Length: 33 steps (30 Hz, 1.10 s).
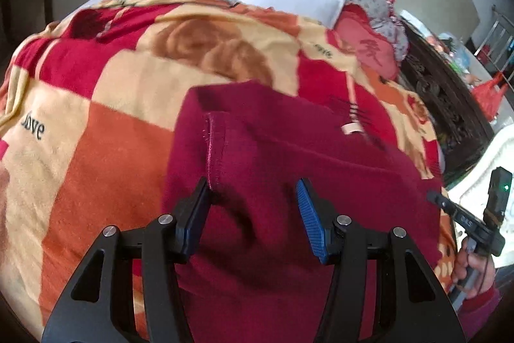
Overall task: Fold small clothes
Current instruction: 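Open the right gripper and withdraw it from the folded sweatshirt, then move both open grippers to the sweatshirt hem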
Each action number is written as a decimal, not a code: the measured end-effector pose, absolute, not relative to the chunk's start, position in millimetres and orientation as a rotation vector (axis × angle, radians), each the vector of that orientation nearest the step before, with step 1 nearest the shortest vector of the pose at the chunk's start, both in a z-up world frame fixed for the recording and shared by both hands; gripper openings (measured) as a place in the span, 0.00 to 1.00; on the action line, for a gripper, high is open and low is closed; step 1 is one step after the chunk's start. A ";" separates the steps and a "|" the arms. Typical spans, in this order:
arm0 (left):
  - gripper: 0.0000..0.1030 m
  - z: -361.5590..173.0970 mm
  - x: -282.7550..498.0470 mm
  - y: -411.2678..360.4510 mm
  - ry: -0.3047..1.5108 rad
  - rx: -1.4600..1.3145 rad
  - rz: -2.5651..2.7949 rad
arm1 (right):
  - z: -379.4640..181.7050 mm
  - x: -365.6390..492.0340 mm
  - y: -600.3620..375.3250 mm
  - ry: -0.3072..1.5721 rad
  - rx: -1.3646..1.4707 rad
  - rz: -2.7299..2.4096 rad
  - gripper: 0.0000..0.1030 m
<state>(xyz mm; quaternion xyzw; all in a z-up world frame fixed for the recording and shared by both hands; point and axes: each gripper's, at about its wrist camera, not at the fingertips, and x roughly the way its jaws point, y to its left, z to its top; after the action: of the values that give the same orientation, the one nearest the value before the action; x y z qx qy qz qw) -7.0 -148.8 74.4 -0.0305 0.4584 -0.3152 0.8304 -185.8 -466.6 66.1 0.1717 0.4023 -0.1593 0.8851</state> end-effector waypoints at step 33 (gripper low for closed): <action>0.51 68.8 -30.1 -142.7 0.936 0.091 -0.518 | 63.9 -295.8 -422.1 0.916 0.318 -0.384 0.18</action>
<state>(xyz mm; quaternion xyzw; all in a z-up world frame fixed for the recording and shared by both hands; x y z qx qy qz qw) -30.1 -142.7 68.8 0.0432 0.4457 -0.2469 0.8594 -295.9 -422.1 63.9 0.1519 0.4375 -0.1836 0.8671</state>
